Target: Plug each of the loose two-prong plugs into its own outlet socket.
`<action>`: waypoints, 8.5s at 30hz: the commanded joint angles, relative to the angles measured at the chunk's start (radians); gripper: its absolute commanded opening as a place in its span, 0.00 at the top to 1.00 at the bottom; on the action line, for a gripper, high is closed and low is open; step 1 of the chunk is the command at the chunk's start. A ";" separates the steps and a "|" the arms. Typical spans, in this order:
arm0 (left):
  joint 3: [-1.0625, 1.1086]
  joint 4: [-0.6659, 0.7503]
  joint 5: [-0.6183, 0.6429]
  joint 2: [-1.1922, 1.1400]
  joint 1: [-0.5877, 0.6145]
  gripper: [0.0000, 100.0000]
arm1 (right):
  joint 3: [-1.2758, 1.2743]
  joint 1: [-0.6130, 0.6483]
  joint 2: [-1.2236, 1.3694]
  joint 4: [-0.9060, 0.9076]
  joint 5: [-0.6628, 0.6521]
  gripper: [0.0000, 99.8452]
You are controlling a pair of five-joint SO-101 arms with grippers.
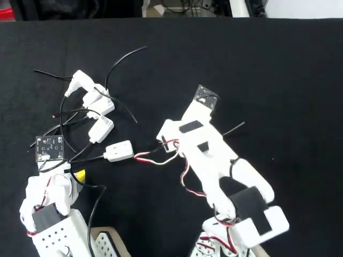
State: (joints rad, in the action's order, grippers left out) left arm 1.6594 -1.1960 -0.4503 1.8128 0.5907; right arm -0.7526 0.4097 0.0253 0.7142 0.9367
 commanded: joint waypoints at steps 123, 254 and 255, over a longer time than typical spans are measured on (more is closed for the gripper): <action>0.001 0.021 -0.032 0.008 0.004 0.67 | 0.746 -0.063 0.358 0.740 -1.301 0.99; -0.305 0.005 0.061 0.006 -0.332 0.67 | -0.074 0.299 -0.665 0.058 -0.646 0.99; -0.303 -0.012 0.061 0.008 -0.286 0.67 | -0.087 0.298 -0.628 0.023 -0.646 0.99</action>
State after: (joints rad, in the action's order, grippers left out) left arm 1.3679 -1.1745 -0.3767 1.8144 0.1903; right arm -0.8263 0.7503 -0.6697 0.8094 0.3015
